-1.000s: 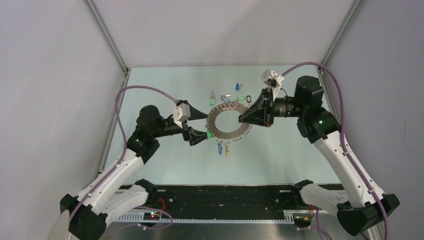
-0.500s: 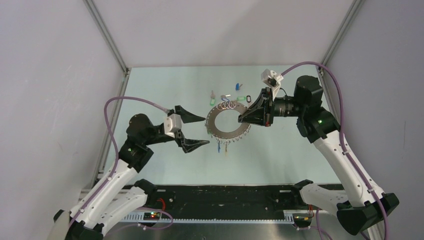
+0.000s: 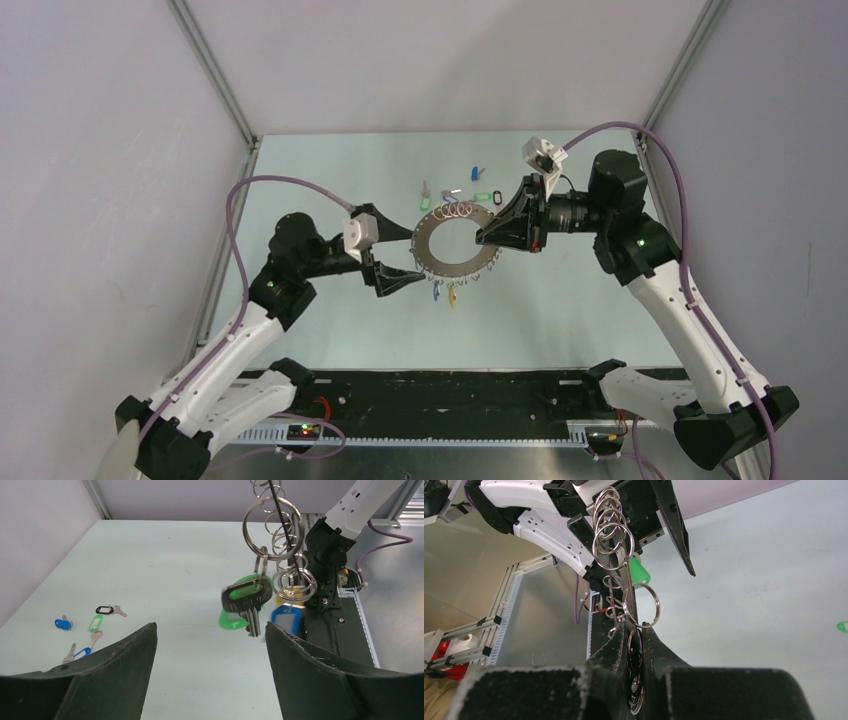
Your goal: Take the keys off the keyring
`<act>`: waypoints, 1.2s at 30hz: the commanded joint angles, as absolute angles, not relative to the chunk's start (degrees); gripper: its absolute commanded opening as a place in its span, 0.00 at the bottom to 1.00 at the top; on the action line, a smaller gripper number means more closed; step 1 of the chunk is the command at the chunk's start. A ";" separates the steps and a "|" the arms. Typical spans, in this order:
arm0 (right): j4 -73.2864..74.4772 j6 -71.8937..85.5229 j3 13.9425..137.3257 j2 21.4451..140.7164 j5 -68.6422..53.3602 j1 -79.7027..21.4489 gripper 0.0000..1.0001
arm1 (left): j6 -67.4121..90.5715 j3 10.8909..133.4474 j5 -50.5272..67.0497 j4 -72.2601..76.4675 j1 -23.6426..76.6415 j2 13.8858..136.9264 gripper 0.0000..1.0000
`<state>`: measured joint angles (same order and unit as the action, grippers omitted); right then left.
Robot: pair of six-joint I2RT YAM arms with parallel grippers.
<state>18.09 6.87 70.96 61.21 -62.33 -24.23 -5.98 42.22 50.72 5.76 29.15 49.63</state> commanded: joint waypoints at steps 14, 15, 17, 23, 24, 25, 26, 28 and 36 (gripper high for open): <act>15.99 7.00 73.92 61.54 -62.07 -25.21 0.00 | -6.89 44.97 55.21 6.75 30.49 48.35 0.63; 16.17 6.82 73.92 61.62 -61.99 -25.20 0.00 | -6.87 45.17 55.60 6.76 30.54 48.48 0.63; 16.74 6.65 73.94 61.73 -61.97 -25.30 0.00 | -6.72 45.23 55.84 6.77 30.50 48.81 0.63; 16.94 6.31 73.94 61.51 -61.53 -25.48 0.00 | -6.69 45.21 56.10 6.76 30.49 48.62 0.40; 17.09 6.23 73.93 61.48 -61.11 -25.49 0.00 | -6.64 45.27 56.02 6.76 30.48 48.57 0.35; 17.56 5.91 73.92 61.41 -60.79 -25.44 0.00 | -6.34 45.27 55.74 6.74 30.49 48.51 0.23; 17.88 5.77 73.92 61.36 -60.11 -25.48 0.00 | -6.16 45.15 54.67 6.76 30.50 48.47 0.18; 18.92 5.19 73.88 61.21 -59.05 -25.49 0.00 | -5.65 44.91 52.24 6.68 30.48 47.99 0.03; 20.86 4.78 72.75 59.42 -50.72 -25.86 0.00 | -4.78 45.15 40.78 1.38 30.48 45.35 0.00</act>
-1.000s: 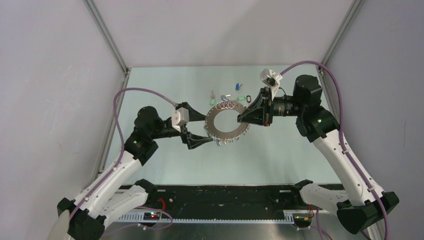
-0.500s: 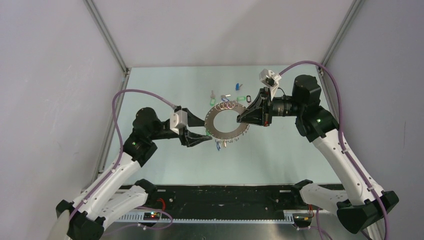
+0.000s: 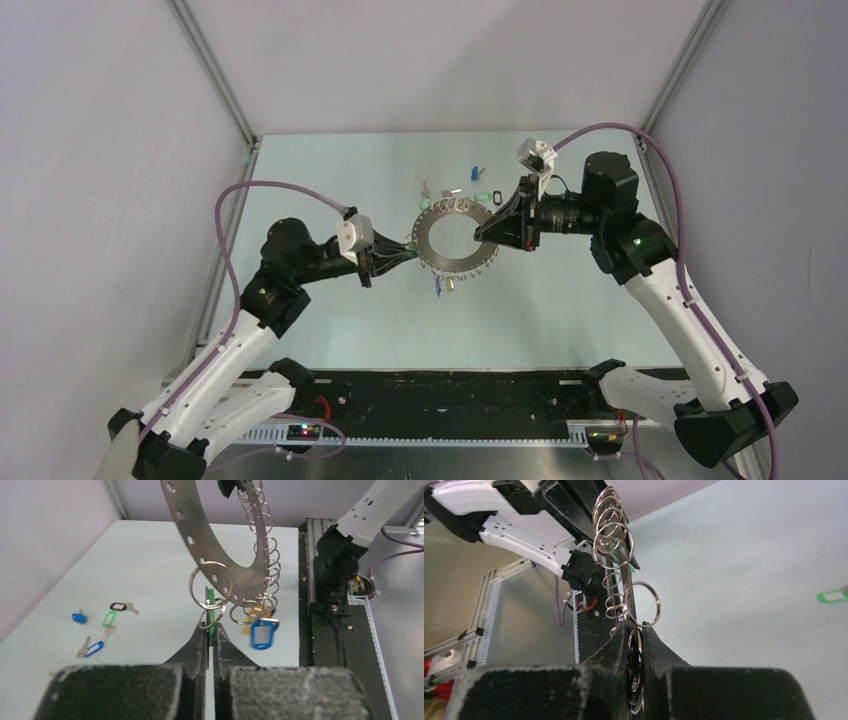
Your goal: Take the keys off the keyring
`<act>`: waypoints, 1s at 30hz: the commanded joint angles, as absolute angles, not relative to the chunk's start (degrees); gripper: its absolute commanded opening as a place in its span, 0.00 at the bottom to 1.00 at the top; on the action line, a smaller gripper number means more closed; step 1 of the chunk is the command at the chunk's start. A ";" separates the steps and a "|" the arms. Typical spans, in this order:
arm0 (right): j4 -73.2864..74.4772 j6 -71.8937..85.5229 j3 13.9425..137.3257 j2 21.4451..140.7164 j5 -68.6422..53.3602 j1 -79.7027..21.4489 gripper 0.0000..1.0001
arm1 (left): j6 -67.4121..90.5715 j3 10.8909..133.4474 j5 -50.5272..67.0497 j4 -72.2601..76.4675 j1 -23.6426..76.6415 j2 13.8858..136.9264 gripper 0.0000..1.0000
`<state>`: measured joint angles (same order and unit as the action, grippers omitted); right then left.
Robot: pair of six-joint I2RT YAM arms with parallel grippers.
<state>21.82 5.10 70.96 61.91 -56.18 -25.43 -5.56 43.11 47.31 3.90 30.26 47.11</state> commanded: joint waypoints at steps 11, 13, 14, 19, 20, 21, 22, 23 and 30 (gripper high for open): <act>9.83 12.79 62.29 53.09 -27.49 -26.24 0.87 | -4.66 49.97 28.88 -7.52 30.15 50.08 0.00; 7.98 19.87 62.07 51.27 -21.90 -26.50 0.97 | -4.74 49.88 27.99 -8.00 30.17 50.23 0.00; 6.89 21.32 62.10 49.36 -20.80 -26.73 0.99 | -4.78 49.82 27.70 -8.09 30.20 50.15 0.00; -6.98 34.03 61.64 41.71 -20.62 -28.06 1.00 | -4.75 49.93 27.62 -8.86 30.15 51.59 0.00; -8.63 35.21 61.49 40.73 -21.52 -28.66 0.99 | -4.62 50.06 28.04 -8.96 30.15 52.36 0.00; -10.31 37.87 61.38 40.45 -21.75 -28.79 0.99 | -4.36 50.42 28.30 -9.27 30.10 52.72 0.00; -10.38 39.63 61.37 40.17 -21.25 -28.99 0.99 | -4.25 50.74 28.89 -9.38 30.14 53.50 0.00; -10.00 41.09 61.35 40.17 -20.27 -29.00 0.99 | -4.03 51.38 29.48 -9.77 30.10 54.07 0.00; -6.28 38.63 61.61 38.95 -14.93 -28.82 1.00 | -4.16 51.35 29.66 -10.00 29.80 53.38 0.00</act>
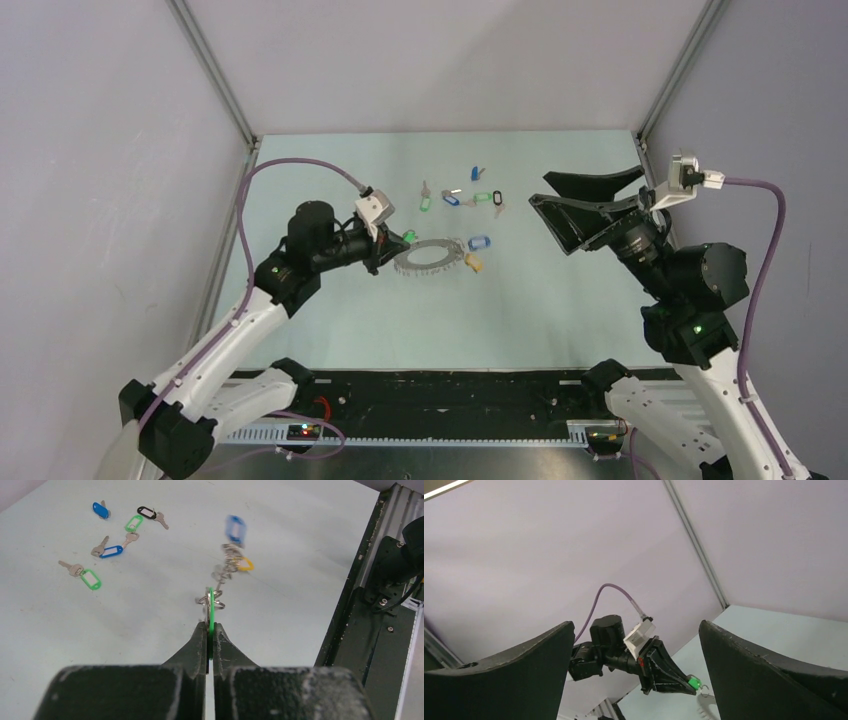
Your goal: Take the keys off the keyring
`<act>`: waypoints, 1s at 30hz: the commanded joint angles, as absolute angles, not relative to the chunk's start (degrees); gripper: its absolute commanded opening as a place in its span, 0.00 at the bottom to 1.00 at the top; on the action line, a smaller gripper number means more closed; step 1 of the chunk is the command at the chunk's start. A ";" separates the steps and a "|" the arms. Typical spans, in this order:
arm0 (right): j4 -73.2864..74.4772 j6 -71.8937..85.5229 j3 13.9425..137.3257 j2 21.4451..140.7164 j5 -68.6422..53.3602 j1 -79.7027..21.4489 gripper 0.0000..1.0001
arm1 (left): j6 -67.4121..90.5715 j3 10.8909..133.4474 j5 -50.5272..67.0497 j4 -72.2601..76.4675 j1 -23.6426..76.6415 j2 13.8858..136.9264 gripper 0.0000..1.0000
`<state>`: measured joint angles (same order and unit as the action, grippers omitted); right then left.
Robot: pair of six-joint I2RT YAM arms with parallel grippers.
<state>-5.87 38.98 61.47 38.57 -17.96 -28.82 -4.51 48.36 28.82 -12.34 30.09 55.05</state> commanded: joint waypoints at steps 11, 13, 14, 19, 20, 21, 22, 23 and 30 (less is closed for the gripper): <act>8.07 31.90 62.93 39.95 -21.19 -25.05 0.99 | -4.28 51.56 31.93 -10.43 29.84 52.05 0.00; 11.38 29.28 62.93 42.23 -25.41 -25.05 0.99 | -4.19 51.75 33.26 -10.43 29.88 52.24 0.00; 12.50 28.70 62.93 44.50 -26.51 -25.03 0.99 | -4.12 51.89 34.48 -10.40 29.92 52.58 0.00; 19.92 24.08 62.97 52.81 -32.18 -26.40 0.99 | -3.76 52.69 37.40 -10.42 30.79 53.50 0.00; 20.68 23.33 63.00 53.69 -31.12 -27.28 0.99 | -3.77 52.67 37.51 -10.39 31.08 53.51 0.00; 21.98 21.52 62.97 55.33 -30.24 -27.88 1.00 | -3.93 52.72 37.77 -10.31 31.14 53.52 0.00; 22.55 20.56 62.99 56.01 -27.97 -29.18 0.99 | -3.99 52.73 37.82 -10.34 31.36 53.57 0.00; 23.54 18.52 62.97 56.94 -27.04 -30.15 1.00 | -4.09 52.84 37.95 -10.41 31.41 53.78 0.00; 22.93 14.63 62.51 59.46 -27.62 -31.41 1.00 | -4.60 53.41 39.21 -10.31 31.68 53.76 0.00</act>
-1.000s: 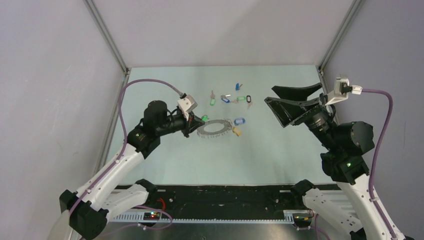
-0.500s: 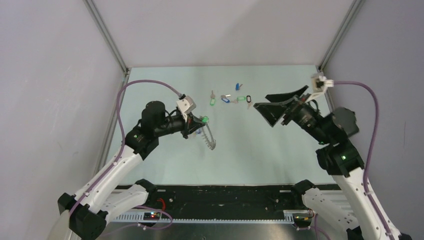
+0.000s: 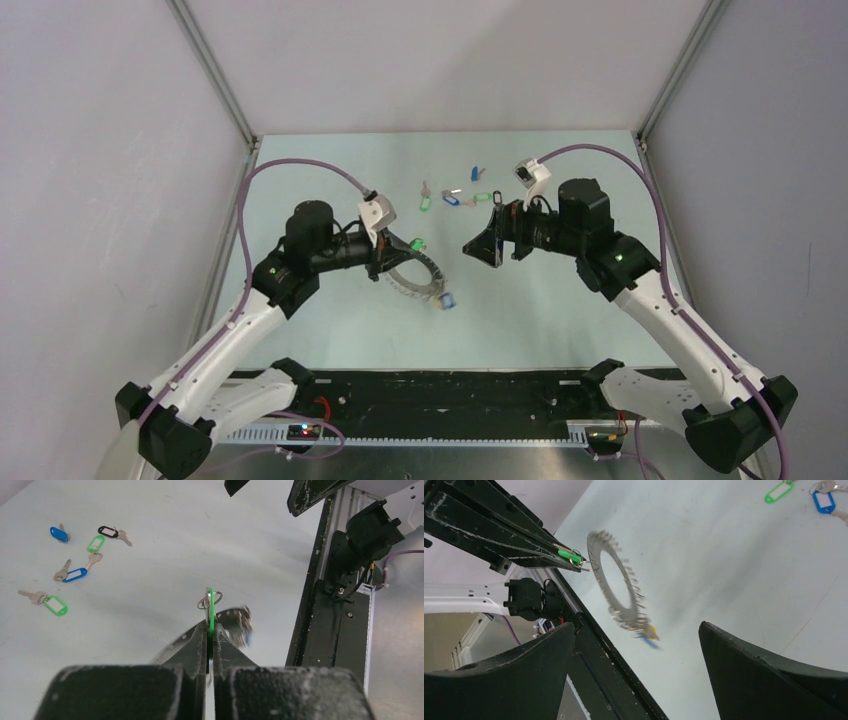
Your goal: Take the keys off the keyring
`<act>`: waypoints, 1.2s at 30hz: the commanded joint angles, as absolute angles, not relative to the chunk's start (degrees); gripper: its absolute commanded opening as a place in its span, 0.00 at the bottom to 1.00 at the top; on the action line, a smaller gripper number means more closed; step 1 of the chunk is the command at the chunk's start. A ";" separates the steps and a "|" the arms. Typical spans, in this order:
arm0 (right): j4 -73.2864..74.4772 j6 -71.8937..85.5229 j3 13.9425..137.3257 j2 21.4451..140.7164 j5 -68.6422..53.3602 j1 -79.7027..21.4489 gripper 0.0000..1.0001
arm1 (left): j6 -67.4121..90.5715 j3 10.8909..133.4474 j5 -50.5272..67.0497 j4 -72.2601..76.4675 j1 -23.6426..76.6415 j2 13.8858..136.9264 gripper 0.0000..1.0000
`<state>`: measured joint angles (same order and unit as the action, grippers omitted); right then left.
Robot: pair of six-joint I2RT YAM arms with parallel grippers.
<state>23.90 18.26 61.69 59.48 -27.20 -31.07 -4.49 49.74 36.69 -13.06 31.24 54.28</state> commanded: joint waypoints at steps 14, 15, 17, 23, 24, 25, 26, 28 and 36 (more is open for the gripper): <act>12.95 -0.26 55.31 58.33 -27.91 -39.20 0.99 | -5.34 53.81 41.76 -10.31 32.61 53.72 0.00; 9.74 -1.27 53.60 57.55 -27.76 -39.51 0.99 | -5.40 53.79 42.02 -10.34 32.72 53.62 0.00; 6.01 -4.20 51.32 55.73 -28.65 -39.94 0.96 | -5.49 53.72 42.86 -10.29 32.88 53.44 0.00; 1.96 -5.76 49.45 53.60 -27.14 -40.58 0.99 | -6.65 53.09 44.29 -10.30 33.84 52.56 0.00; 1.64 -6.26 49.20 53.43 -27.15 -40.68 0.99 | -6.71 53.00 44.30 -10.33 33.97 52.34 0.00; 0.98 -7.21 48.62 53.02 -27.35 -40.98 0.99 | -6.97 52.87 44.34 -10.36 34.09 52.15 0.00; 0.80 -7.39 48.30 52.79 -26.99 -41.23 0.99 | -7.09 52.80 44.41 -10.37 34.18 52.05 0.00; -0.93 -7.47 47.60 52.09 -25.53 -41.97 0.99 | -7.29 52.73 44.43 -10.33 34.27 51.82 0.00; -2.56 -10.57 46.94 51.81 -26.81 -44.15 0.45 | -7.50 52.74 45.72 -10.33 34.42 51.65 0.00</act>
